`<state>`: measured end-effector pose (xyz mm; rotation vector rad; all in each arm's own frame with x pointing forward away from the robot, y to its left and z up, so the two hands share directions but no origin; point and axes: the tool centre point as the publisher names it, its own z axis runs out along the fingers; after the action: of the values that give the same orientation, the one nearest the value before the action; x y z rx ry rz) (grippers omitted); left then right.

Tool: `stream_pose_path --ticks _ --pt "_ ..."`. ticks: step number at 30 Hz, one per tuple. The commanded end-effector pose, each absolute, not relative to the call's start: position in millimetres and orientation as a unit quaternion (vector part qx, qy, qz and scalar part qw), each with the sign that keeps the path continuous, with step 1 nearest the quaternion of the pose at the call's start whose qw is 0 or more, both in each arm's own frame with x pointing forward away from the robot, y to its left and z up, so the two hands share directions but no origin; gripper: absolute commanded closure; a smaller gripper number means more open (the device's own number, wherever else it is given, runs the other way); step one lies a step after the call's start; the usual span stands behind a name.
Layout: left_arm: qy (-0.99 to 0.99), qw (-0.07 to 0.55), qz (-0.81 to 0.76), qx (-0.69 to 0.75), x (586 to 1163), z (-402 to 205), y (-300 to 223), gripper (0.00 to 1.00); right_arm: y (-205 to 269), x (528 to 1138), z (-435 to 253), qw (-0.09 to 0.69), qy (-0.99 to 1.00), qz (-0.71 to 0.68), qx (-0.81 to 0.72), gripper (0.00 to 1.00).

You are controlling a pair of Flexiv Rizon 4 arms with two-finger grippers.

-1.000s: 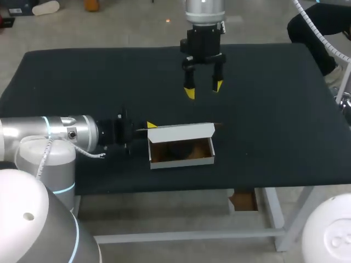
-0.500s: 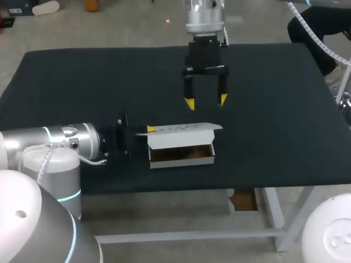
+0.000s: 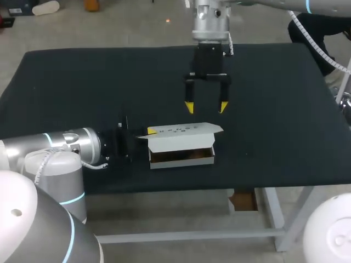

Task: Assemble the packaging by folding the flat box into shape, placing the metal phone stand inside, and closing the box properly

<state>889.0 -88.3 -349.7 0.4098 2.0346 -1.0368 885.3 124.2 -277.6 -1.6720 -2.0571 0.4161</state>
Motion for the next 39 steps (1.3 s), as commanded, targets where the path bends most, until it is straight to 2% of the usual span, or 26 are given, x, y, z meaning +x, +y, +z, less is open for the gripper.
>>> stream_pose_path --ticks 1,5,7,10,18,33,39 --pt "0.802 0.402 -0.411 0.161 888.1 -356.4 -88.3 1.00 113.7 874.0 -283.5 0.208 -0.749 0.096 -0.621 0.00" --pt "0.802 0.402 -0.411 0.162 888.1 -356.5 -88.2 1.00 112.8 872.3 -287.9 0.208 -0.750 0.087 -0.622 0.07" --pt "0.800 0.404 -0.412 0.165 887.5 -356.8 -88.5 1.00 113.3 871.7 -291.1 0.208 -0.750 0.087 -0.622 0.19" --pt "0.794 0.408 -0.418 0.170 886.0 -357.6 -89.1 1.00 113.2 871.3 -295.0 0.210 -0.751 0.084 -0.620 0.26" --pt "0.783 0.430 -0.410 0.184 881.0 -361.2 -91.4 1.00 116.1 867.7 -304.8 0.213 -0.755 0.089 -0.614 0.33" --pt "0.786 0.433 -0.401 0.183 882.6 -362.3 -91.6 1.00 114.6 859.3 -315.8 0.210 -0.751 0.083 -0.621 0.33" --pt "0.787 0.432 -0.402 0.182 882.3 -363.0 -91.1 1.00 113.7 856.7 -324.1 0.204 -0.742 0.075 -0.635 0.39"
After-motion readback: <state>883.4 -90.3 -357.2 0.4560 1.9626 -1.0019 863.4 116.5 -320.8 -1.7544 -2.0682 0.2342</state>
